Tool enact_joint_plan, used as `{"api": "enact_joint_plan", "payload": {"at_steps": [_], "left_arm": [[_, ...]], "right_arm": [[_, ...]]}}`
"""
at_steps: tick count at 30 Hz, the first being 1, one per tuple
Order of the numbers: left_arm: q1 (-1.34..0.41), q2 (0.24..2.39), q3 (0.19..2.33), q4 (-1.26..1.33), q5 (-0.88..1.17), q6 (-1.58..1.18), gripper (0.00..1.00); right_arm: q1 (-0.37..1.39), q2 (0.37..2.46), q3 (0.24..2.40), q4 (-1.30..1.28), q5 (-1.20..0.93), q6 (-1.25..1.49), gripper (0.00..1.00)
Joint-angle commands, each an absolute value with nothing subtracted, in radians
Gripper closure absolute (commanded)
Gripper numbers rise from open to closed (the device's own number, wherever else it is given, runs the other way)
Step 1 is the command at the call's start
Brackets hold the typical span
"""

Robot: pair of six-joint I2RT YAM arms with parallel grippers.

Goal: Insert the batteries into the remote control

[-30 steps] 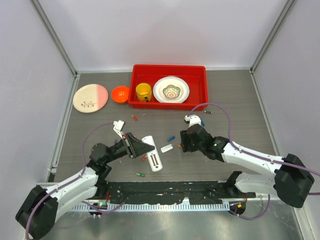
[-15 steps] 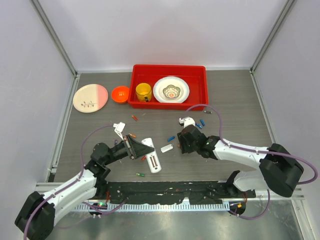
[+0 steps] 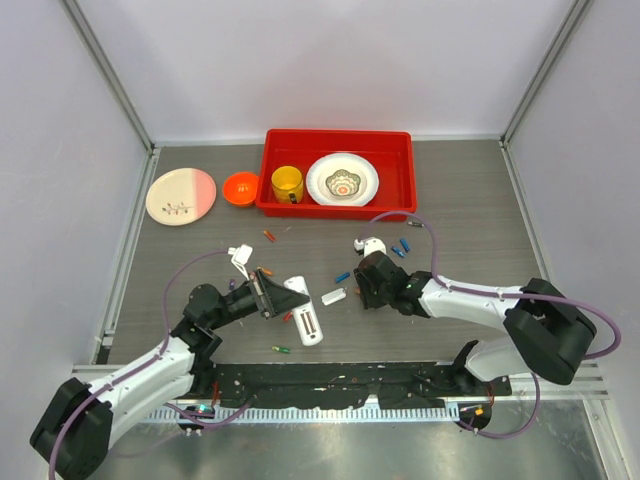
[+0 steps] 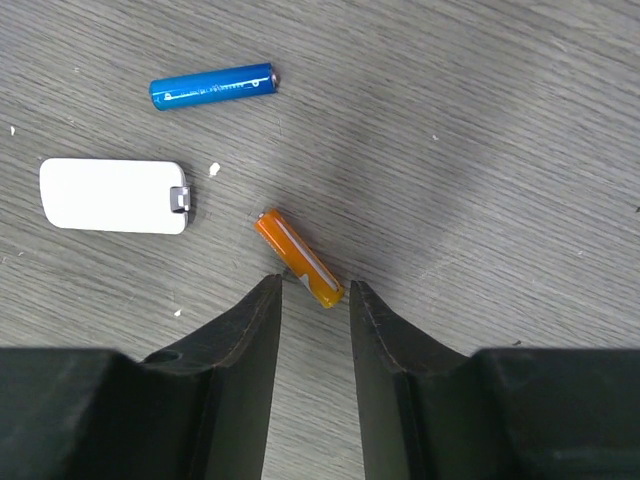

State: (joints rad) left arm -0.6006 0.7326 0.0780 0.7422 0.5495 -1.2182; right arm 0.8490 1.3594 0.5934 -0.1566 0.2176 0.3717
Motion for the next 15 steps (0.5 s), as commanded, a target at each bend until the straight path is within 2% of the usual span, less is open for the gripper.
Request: {"api": "enact_joint_plan", "payload": {"at_steps": [1,11,14,15], "left_arm": [[-0.600,0.745,0.095,0.778,0.563,-1.197,1.00],[-0.600,0.773,0.106,0.782,0.572,-1.189,1.00],[-0.600,0.781,0.103,0.788,0.574,-1.189,1.00],[-0.600,0.782,0.103,0.790,0.572,-1.189,1.00]], "right_arm": [[0.854,1.368,0.597,-0.132,0.225,0.387,0.64],[0.854,1.362,0.571,-0.120,0.244,0.443,0.81],[0.854,1.365,0.571,-0.118,0.247,0.445,0.80],[0.854,1.367,0.572,-0.120,0.250,0.443,0.75]]}}
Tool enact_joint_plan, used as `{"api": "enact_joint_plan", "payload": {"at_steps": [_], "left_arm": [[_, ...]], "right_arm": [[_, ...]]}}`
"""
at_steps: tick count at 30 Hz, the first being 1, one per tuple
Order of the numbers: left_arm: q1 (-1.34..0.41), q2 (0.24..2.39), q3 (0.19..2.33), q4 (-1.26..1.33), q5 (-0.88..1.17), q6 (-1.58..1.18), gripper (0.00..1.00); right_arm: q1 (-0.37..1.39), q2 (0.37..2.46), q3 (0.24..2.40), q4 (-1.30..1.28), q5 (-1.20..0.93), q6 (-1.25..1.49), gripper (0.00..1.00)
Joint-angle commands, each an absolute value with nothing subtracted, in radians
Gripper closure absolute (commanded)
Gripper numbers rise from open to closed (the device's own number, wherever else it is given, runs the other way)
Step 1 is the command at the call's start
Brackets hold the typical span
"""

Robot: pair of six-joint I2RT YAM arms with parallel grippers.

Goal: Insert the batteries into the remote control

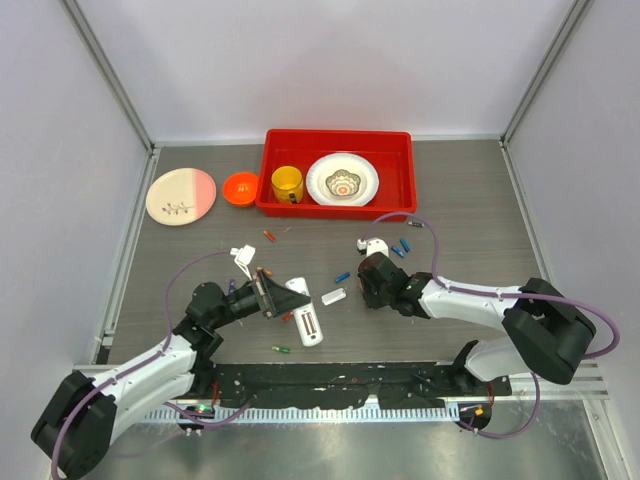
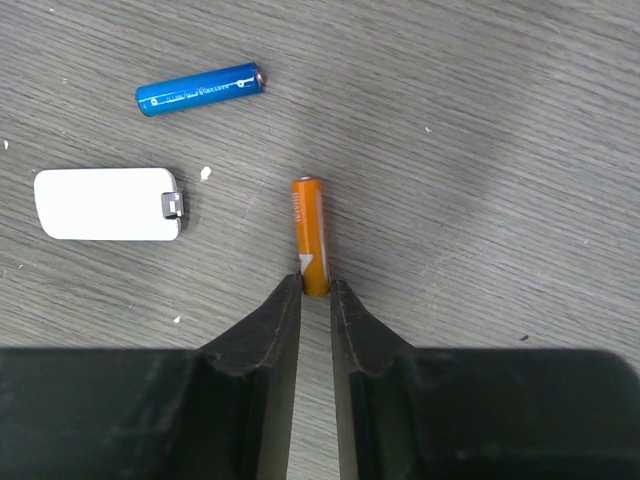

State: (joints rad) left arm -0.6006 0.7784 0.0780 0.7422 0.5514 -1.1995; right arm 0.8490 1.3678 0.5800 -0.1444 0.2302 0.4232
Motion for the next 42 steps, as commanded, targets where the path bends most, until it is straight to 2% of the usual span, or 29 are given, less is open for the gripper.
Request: {"api": "enact_joint_plan", "payload": {"at_steps": [1,3,11,25,38,42], "left_arm": [[-0.600,0.779,0.103,0.788,0.574,-1.189,1.00],[-0.600,0.779,0.103,0.788,0.569,-1.189,1.00],[-0.600,0.792,0.104,0.793,0.566,-1.187,1.00],[-0.600,0.804,0.104,0.801,0.552,-1.184,1.00],[-0.600,0.796,0.098,0.799,0.560,-1.183,1.00],[-0.600,0.804,0.103,0.801,0.560,-1.181,1.00]], "right_arm": [[0.853,1.367,0.572,-0.120,0.249,0.445,0.73],[0.853,1.367,0.577,-0.121,0.253,0.443,0.67],[0.853,1.364,0.587,-0.132,0.278,0.443,0.58],[0.853,1.405,0.692,-0.175,0.307,0.407,0.57],[0.853,1.491,0.733,-0.216,0.302,0.390,0.64],[0.853,1.503,0.733,-0.227,0.299,0.390,0.74]]}}
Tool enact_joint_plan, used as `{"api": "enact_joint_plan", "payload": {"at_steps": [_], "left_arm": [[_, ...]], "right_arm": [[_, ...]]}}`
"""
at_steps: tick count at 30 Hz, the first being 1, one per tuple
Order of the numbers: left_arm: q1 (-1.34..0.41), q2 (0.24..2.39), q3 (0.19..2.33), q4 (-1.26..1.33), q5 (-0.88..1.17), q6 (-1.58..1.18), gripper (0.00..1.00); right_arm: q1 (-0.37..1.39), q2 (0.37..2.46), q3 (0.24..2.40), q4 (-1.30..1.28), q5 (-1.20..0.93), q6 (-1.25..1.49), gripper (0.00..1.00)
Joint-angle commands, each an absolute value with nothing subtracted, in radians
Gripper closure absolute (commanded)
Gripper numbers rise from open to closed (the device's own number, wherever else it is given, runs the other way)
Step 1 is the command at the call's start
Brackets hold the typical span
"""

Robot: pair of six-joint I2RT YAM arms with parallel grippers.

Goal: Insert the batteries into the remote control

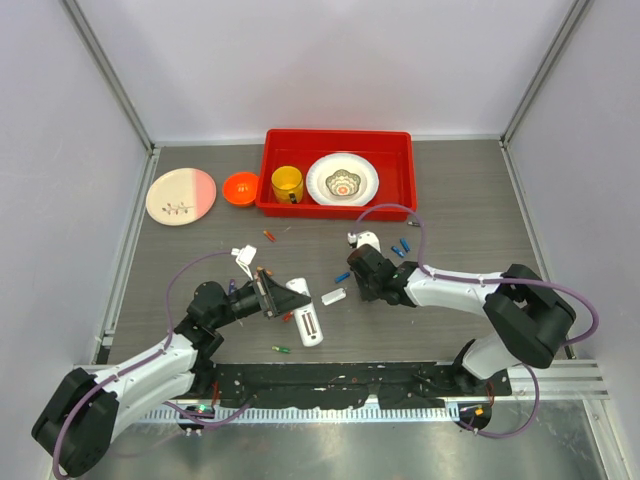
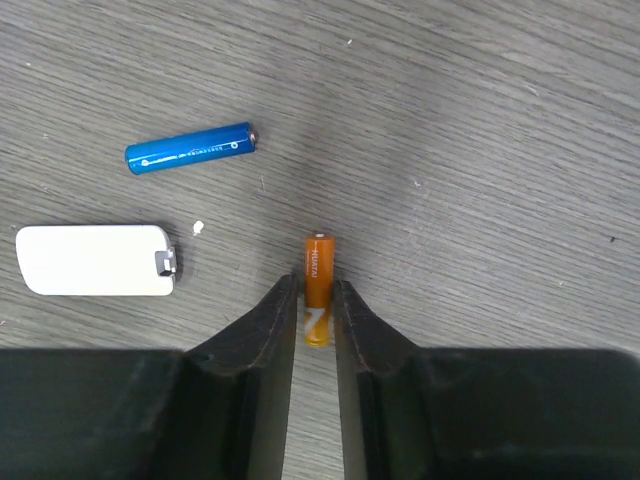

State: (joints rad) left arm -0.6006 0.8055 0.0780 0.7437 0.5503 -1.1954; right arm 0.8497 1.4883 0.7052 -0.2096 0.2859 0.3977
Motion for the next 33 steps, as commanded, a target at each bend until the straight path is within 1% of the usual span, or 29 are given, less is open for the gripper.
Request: {"api": "enact_joint_plan", "payload": {"at_steps": [1,3,7,8,10,11,12,14,15,16,19,20,22,23,26,32,33], "left_arm": [[-0.600,0.805,0.103,0.801,0.561,-1.181,1.00],[-0.601,0.805,0.106,0.802,0.563,-1.180,1.00],[-0.600,0.807,0.110,0.804,0.558,-1.175,1.00],[-0.601,0.807,0.112,0.805,0.555,-1.174,1.00],[-0.601,0.811,0.112,0.815,0.545,-1.172,1.00],[-0.601,0.811,0.112,0.816,0.534,-1.173,1.00],[-0.601,0.810,0.110,0.818,0.511,-1.173,1.00],[-0.601,0.805,0.107,0.815,0.477,-1.175,1.00],[-0.601,0.802,0.107,0.793,0.430,-1.175,1.00],[-0.601,0.799,0.107,0.778,0.405,-1.175,1.00],[-0.603,0.778,0.072,0.767,0.309,-1.192,1.00],[-0.603,0.760,0.065,0.769,0.289,-1.193,1.00],[-0.603,0.735,0.052,0.765,0.249,-1.193,1.00],[-0.603,0.723,0.043,0.759,0.238,-1.193,1.00],[-0.603,0.661,0.038,0.684,0.210,-1.183,1.00],[-0.603,0.545,0.032,0.562,0.175,-1.164,1.00],[-0.603,0.529,0.032,0.548,0.169,-1.160,1.00]], "right_arm": [[0.853,1.505,0.733,-0.230,0.304,0.396,0.84],[0.853,1.508,0.739,-0.253,0.330,0.432,0.99],[0.851,1.450,0.741,-0.282,0.458,0.625,0.99],[0.851,1.433,0.738,-0.288,0.483,0.764,0.99],[0.851,1.395,0.713,-0.288,0.535,0.939,0.99],[0.851,1.356,0.704,-0.310,0.595,1.038,0.99],[0.851,1.338,0.686,-0.331,0.621,1.250,0.99],[0.851,1.293,0.669,-0.383,0.669,1.432,0.99],[0.853,1.281,0.649,-0.380,0.682,1.565,0.99],[0.856,1.276,0.638,-0.374,0.698,1.621,0.99],[0.856,1.325,0.675,-0.414,0.729,1.739,0.99],[0.854,1.388,0.702,-0.483,0.732,1.761,0.99],[0.853,1.449,0.793,-0.567,0.719,1.842,0.99],[0.854,1.485,0.820,-0.654,0.712,1.877,0.99],[0.853,1.566,0.877,-0.735,0.681,1.977,0.99],[0.853,1.591,0.870,-0.707,0.666,2.017,0.99],[0.853,1.592,0.868,-0.706,0.666,2.014,0.97]]}}
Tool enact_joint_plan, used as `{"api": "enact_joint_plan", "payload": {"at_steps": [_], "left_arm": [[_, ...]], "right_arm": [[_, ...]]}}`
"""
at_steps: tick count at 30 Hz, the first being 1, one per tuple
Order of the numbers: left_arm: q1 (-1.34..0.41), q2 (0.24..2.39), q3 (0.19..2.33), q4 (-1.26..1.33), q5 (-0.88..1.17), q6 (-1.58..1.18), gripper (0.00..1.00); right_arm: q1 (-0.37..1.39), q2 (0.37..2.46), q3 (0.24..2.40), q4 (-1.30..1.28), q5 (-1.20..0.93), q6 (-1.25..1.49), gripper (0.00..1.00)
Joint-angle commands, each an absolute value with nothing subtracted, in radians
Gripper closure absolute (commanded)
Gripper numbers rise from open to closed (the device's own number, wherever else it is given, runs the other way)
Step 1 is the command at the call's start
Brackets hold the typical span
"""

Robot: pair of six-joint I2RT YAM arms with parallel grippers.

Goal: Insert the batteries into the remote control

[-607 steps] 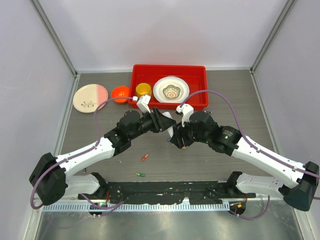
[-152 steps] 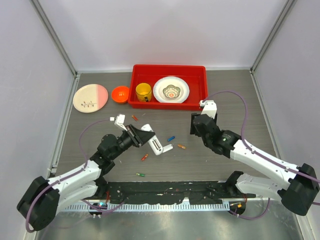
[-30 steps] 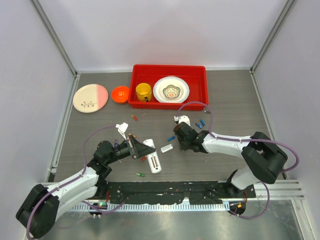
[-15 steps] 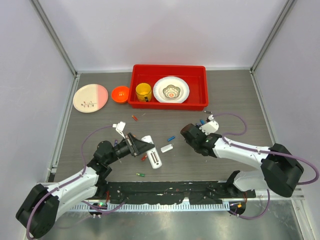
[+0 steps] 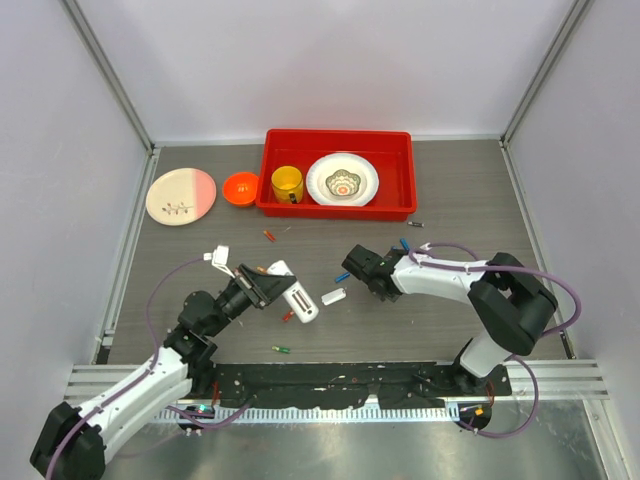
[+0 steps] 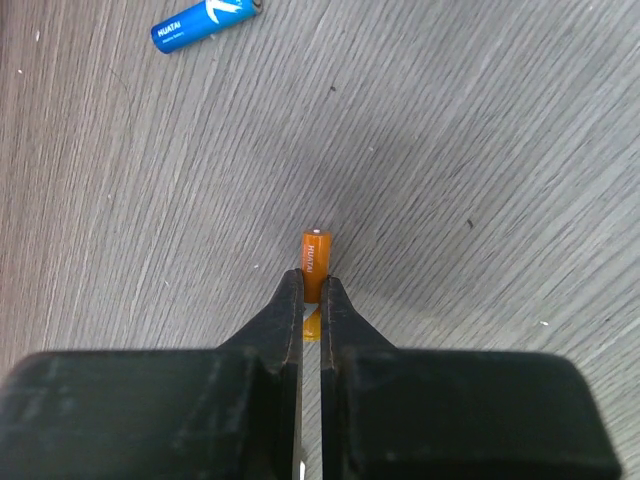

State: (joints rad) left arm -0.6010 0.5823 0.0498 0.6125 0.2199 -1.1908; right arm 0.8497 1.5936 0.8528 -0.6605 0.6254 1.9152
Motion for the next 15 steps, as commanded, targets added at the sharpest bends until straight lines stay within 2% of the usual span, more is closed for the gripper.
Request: {"api": "enact_joint_plan", "payload": {"at_steps": [1,3,6,11,15], "left_arm": [[-0.603,0.509,0.032,0.537,0.164,-1.158,1.00],[-0.603,0.494,0.031,0.512,0.155,-1.154,1.00],[-0.603,0.479,0.020,0.508,0.149,-1.155,1.00],[-0.603,0.472,0.009,0.523,0.146,-1.163,1.00],[-0.604,0.486,0.009,0.549,0.178,-1.149,1.00]], "right_arm": [[0.851,1.600,0.870,-0.703,0.661,2.007,0.93],[0.853,1.603,0.871,-0.693,0.655,1.985,0.82],[0.853,1.611,0.862,-0.681,0.644,1.968,0.74],[0.853,1.591,0.812,-0.615,0.627,1.945,0.67],[0.854,1.543,0.825,-0.563,0.670,1.737,0.61]]}}
